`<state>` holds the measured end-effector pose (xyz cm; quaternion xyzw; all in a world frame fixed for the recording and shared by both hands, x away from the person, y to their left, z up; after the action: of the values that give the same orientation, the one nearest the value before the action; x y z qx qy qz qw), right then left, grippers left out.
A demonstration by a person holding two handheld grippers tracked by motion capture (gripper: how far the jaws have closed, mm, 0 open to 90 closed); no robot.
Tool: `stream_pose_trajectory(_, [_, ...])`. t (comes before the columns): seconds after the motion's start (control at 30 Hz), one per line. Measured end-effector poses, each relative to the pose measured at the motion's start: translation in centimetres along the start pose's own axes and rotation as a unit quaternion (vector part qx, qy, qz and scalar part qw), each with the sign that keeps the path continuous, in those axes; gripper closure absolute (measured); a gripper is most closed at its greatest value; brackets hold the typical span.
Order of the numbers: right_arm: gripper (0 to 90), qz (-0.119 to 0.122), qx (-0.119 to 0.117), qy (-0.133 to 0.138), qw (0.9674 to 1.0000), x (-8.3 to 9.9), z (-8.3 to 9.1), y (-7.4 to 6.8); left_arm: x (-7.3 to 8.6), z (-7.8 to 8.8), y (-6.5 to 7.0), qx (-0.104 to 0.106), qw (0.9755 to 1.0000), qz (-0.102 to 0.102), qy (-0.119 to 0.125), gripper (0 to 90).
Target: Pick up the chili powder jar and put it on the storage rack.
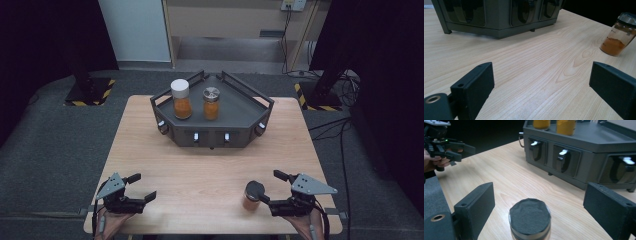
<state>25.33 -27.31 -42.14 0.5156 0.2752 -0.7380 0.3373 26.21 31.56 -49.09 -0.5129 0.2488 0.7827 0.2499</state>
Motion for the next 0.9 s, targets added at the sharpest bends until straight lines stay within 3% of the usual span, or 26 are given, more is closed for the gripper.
stream_pose_trajectory(0.27, [10.2, -0.002, -0.017, -0.023, 0.9996, 0.3, -1.4, -0.2, 0.0, 0.1, 0.0, -0.001, 1.0, 0.002, 0.002, 5.0])
stream_pose_trajectory(0.9, [11.1, -0.008, -0.017, -0.049, 0.9986, 1.3, -2.9, -0.1, 0.0, 0.0, 0.0, 0.002, 1.0, -0.001, 0.002, 5.0])
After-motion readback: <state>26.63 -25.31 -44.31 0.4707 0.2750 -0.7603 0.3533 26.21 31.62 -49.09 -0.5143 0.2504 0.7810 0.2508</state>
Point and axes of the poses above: each handheld gripper's, and its own axes: z roughly backward along the jaws, x roughly out of its underside, y roughly to its right, the point moved 9 cm from there along -z, roughly forward along the jaws, and after that the axes turned 3 degrees about -x, right-handed, at the moved point
